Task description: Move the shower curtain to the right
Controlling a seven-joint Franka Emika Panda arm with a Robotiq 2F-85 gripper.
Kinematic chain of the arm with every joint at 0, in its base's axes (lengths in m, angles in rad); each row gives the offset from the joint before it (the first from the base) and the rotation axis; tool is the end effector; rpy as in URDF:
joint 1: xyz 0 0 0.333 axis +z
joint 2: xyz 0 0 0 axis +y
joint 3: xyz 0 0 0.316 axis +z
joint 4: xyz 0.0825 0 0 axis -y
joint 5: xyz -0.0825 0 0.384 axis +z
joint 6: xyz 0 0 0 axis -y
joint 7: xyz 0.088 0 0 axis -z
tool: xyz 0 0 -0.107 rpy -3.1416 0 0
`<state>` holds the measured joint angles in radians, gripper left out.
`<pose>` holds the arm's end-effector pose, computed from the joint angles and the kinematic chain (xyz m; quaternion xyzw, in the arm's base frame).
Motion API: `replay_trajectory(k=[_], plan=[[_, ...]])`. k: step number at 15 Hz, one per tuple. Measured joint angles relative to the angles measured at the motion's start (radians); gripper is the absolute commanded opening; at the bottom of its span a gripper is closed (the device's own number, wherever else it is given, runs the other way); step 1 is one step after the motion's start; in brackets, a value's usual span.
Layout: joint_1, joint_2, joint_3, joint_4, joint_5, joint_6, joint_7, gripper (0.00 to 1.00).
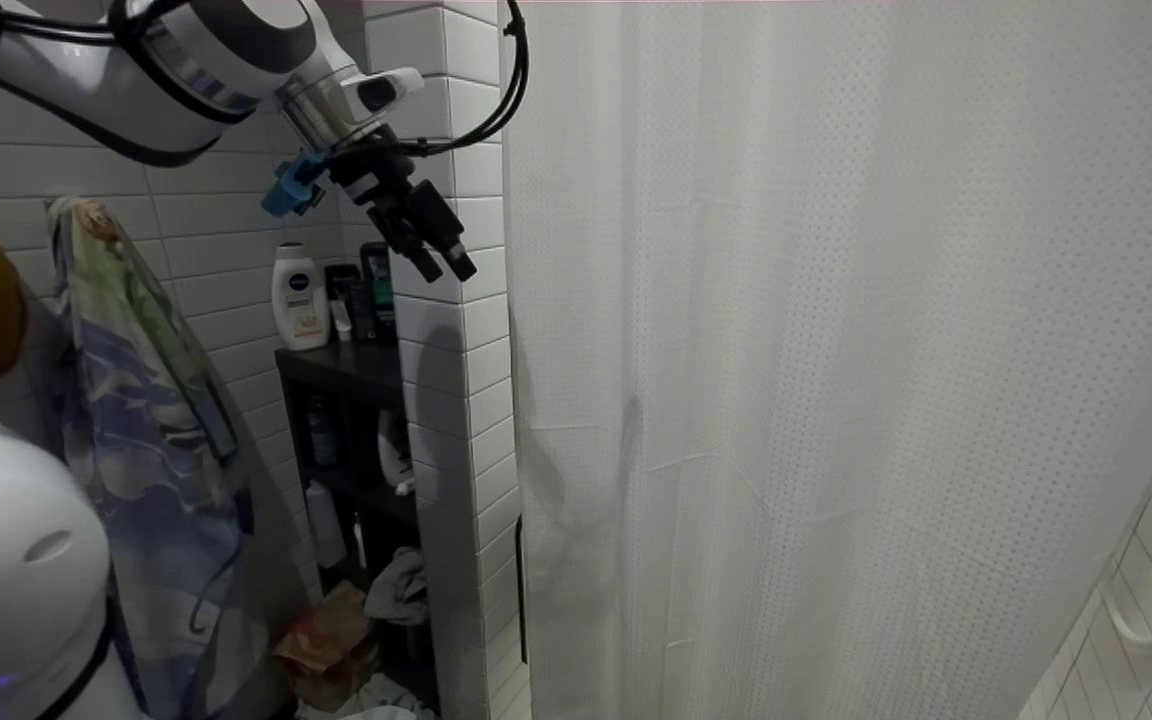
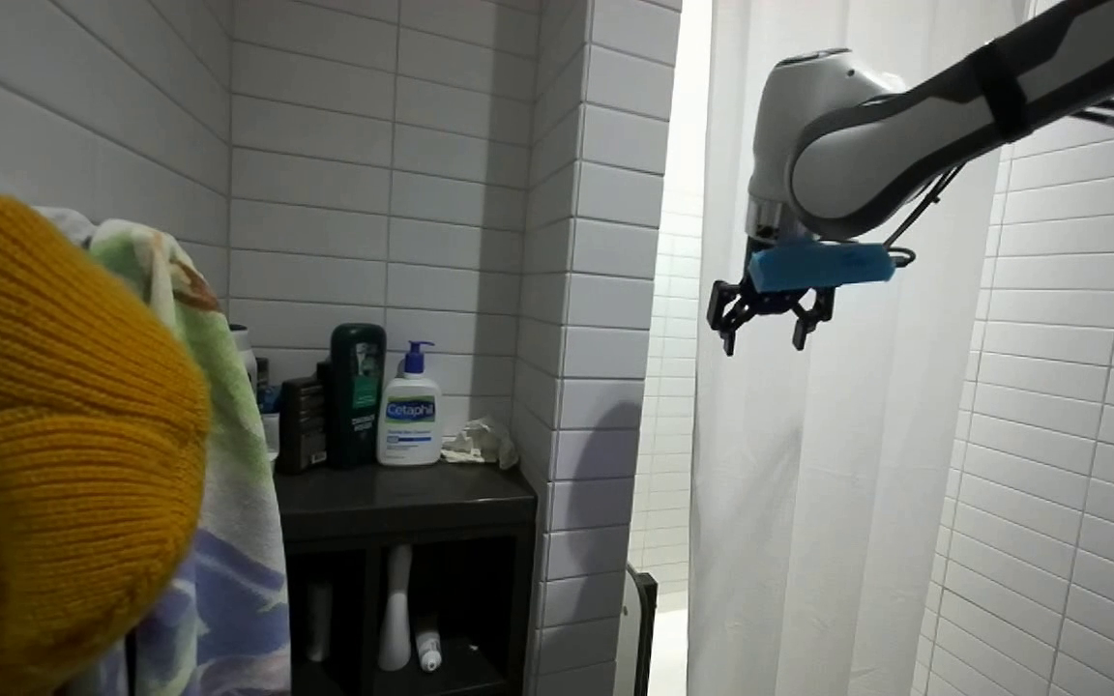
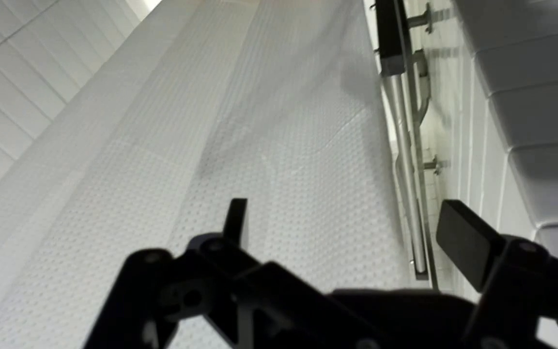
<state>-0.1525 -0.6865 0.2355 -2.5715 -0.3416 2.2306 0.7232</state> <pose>0.3756 0.0285 0.5147 0.9327 -0.2381 0.2269 0.1482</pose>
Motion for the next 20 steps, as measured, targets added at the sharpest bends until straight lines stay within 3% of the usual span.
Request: replay_trajectory(k=[5, 12, 20], plan=[[-0.112, -0.054, 0.005, -0.038, -0.18, 0.13, 0.11, 1.0], [-0.292, -0.031, -0.031, -0.088, -0.232, 0.334, 0.231, 1.0], [-0.495, 0.076, -0.009, -0.048, -0.278, 0.555, 0.373, 1.0]])
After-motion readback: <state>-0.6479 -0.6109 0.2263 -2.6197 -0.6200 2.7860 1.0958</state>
